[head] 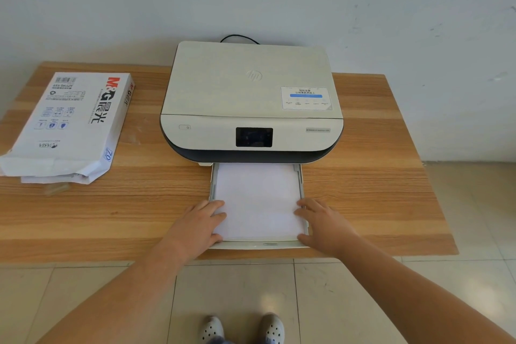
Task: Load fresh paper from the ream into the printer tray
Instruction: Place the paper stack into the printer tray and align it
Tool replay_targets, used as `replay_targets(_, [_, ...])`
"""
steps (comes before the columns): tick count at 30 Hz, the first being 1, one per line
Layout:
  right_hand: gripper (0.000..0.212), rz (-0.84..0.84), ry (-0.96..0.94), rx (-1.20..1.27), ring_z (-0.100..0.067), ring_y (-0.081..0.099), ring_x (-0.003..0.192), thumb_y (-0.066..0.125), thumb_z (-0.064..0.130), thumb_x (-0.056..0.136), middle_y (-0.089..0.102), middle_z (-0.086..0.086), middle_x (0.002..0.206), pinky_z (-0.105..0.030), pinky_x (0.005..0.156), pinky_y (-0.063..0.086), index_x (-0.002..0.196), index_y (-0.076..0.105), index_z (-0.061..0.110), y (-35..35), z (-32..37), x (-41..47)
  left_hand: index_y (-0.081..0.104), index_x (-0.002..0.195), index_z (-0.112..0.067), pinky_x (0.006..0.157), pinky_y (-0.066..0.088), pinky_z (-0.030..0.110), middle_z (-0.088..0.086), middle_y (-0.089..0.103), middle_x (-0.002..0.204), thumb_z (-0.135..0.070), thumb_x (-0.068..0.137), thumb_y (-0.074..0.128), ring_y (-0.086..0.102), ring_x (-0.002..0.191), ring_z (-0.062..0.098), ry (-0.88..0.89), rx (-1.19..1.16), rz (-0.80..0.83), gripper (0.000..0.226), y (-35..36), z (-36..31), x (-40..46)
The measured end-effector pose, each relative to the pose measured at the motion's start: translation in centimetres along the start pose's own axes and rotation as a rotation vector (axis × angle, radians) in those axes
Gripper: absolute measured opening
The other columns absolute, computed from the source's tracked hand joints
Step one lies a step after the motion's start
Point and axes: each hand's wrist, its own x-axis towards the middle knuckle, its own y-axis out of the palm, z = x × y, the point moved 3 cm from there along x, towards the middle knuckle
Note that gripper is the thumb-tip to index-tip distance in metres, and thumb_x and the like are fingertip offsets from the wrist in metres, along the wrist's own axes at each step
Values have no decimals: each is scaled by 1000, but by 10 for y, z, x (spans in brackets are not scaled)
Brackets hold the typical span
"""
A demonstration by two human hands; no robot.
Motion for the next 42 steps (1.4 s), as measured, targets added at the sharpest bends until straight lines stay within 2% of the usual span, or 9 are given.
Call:
replay_targets(10, [61, 12, -16, -123, -18, 30, 137, 54, 50, 85, 33, 6, 148, -40, 112, 27, 142, 39, 33, -8, 6, 5, 37, 143, -24, 113, 26, 32, -7, 17, 156, -41, 90, 55, 20, 137, 16, 19, 10, 56, 58, -8, 3, 7])
replay_targets(19, [58, 0, -5, -152, -16, 32, 136, 53, 53, 86, 37, 8, 145, -41, 113, 23, 141, 41, 35, -8, 5, 5, 38, 143, -23, 113, 26, 33, -6, 17, 156, -39, 91, 54, 19, 136, 16, 4, 7, 70, 57, -9, 1, 8])
replay_targets(29, [63, -11, -116, -223, -19, 14, 146, 53, 51, 87, 23, 5, 158, -40, 119, 5, 145, 36, 32, -11, 8, 8, 35, 143, -28, 116, 17, 36, -8, 14, 157, -44, 89, 54, 10, 141, 16, 21, 73, 85, 60, -13, 2, 8])
replay_targets(36, [63, 16, -86, -165, -18, 9, 147, 54, 46, 89, 22, 5, 158, -38, 119, 1, 146, 35, 30, -10, 8, 7, 36, 143, -29, 115, 20, 36, -10, 17, 156, -42, 88, 57, 15, 139, 15, 0, 24, 71, 61, -13, 2, 8])
replay_targets(42, [65, 0, -82, -158, -20, 14, 145, 56, 49, 86, 25, 4, 156, -39, 119, 6, 145, 37, 31, -10, 12, 8, 34, 144, -30, 115, 22, 36, -9, 15, 156, -48, 87, 56, 15, 140, 15, -14, -23, 79, 64, -14, 5, 7])
